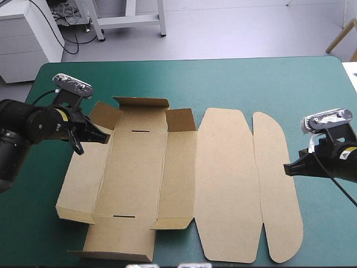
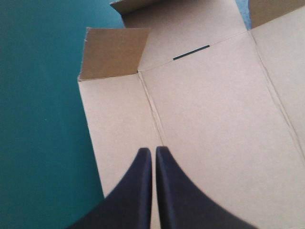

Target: Fold the box

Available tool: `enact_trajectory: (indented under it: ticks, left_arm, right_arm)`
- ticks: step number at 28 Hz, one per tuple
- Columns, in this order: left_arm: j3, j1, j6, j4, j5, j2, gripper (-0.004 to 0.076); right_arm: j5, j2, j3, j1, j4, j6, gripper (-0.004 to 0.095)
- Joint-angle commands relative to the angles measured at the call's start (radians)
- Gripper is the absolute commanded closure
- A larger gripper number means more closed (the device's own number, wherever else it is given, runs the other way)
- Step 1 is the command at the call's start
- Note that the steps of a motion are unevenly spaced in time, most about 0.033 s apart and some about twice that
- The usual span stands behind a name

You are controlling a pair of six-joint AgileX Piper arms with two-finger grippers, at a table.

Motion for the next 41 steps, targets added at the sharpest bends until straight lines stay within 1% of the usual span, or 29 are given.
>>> enact_trajectory:
  ticks: [1,2,4,11,13,16,20,23,25,27,28,30,33,35,38,39,41]
  left_arm:
    - [-0.04,0.215,0.206,-0.299,-0.003,0.014,0.0709]
    - [-0.04,0.267,0.258,-0.35,0.016,0.02,0.0709]
    - [-0.04,0.448,0.362,-0.475,0.083,0.041,0.0709]
    - [-0.04,0.713,0.394,-0.521,0.089,0.05,0.0709]
    - [-0.04,0.781,0.426,-0.523,0.089,0.05,0.0709]
    - [-0.04,0.857,0.453,-0.537,0.089,0.05,0.0709]
    - [-0.04,0.906,0.453,-0.488,0.072,0.05,0.071]
    - [-0.04,0.908,0.406,-0.414,0.089,0.05,0.071]
    - [-0.04,0.908,0.335,-0.392,0.089,0.05,0.0709]
    - [-0.04,0.908,0.329,-0.392,0.089,0.05,0.0705]
    - [-0.04,0.908,0.331,-0.401,0.089,0.053,0.0689]
    - [-0.04,0.908,0.339,-0.423,0.089,0.058,0.0622]
    - [-0.04,0.908,0.35,-0.46,0.089,0.068,0.0454]
    - [-0.04,0.908,0.362,-0.478,0.089,0.077,0.0307]
    - [-0.04,0.908,0.373,-0.493,0.089,0.089,0.0143]
    - [-0.038,0.908,0.373,-0.493,0.089,0.098,0.0113]
    - [-0.036,0.908,0.373,-0.493,0.089,0.112,0.0101]
  right_arm:
    - [-0.038,-0.01,-0.022,-0.005,-0.004,-0.01,0.0927]
    - [-0.039,-0.01,-0.022,-0.005,-0.004,-0.01,0.0927]
    - [-0.042,-0.01,-0.022,-0.005,-0.006,-0.01,0.0927]
    - [-0.046,-0.01,-0.022,-0.005,-0.01,-0.01,0.0927]
    - [-0.046,-0.01,-0.022,-0.005,-0.02,-0.01,0.0927]
    - [-0.048,-0.01,-0.022,-0.005,-0.037,-0.01,0.0927]
    - [-0.051,-0.01,-0.022,-0.005,-0.039,-0.01,0.0927]
    - [-0.051,-0.01,-0.022,-0.005,-0.039,-0.01,0.0927]
    - [-0.051,-0.01,-0.022,-0.005,-0.039,-0.01,0.0927]
    - [-0.051,-0.01,-0.022,-0.005,-0.039,-0.01,0.0927]
    - [-0.051,-0.01,-0.022,-0.005,-0.039,-0.01,0.0927]
    - [-0.051,-0.01,-0.022,-0.005,-0.039,-0.01,0.0927]
    - [-0.051,-0.01,-0.022,-0.005,-0.039,-0.01,0.0927]
    - [-0.051,-0.01,-0.022,-0.005,-0.039,-0.01,0.0927]
    - [-0.051,-0.01,-0.022,-0.005,-0.039,-0.01,0.0927]
    - [-0.051,-0.01,-0.022,-0.005,-0.039,-0.01,0.0927]
    - [-0.055,-0.01,-0.022,-0.005,-0.039,-0.01,0.0927]
